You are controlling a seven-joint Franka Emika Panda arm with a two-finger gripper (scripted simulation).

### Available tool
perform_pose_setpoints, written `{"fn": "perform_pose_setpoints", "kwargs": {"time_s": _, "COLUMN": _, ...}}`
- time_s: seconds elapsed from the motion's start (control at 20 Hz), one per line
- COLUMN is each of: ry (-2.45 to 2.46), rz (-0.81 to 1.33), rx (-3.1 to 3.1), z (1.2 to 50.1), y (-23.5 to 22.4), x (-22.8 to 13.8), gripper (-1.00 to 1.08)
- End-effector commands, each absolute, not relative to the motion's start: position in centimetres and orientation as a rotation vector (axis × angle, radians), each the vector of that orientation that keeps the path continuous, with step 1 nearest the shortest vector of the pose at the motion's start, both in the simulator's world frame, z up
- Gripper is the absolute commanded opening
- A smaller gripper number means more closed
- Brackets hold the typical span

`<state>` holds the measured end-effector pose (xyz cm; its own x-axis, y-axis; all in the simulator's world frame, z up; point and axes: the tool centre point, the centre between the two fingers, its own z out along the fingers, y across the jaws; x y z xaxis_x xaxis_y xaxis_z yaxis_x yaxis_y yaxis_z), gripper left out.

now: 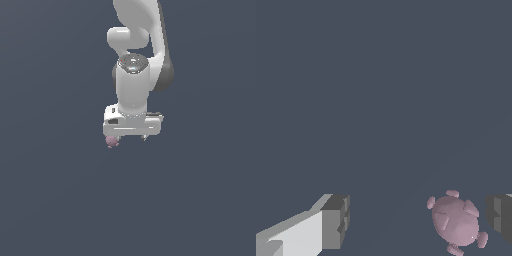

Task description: Pick up the object and move it to a goal position.

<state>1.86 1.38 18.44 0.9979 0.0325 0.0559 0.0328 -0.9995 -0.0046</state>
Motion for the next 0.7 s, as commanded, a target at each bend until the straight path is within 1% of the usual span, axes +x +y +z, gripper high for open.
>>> {"fn": "perform_pose_setpoints", "kwargs": {"time_s": 0.0, "ry": -0.051, "rz": -0.088, "rx": -3.134, "z": 18.4, "y": 1.4, "x": 1.9, "gripper": 1.0}}
{"fn": "perform_pose_setpoints", "kwargs": {"time_s": 0.65, "ry": -0.094, "rz": -0.122, "rx": -3.142, "z": 19.5, "y": 1.0, "x": 2.2, "gripper": 1.0}}
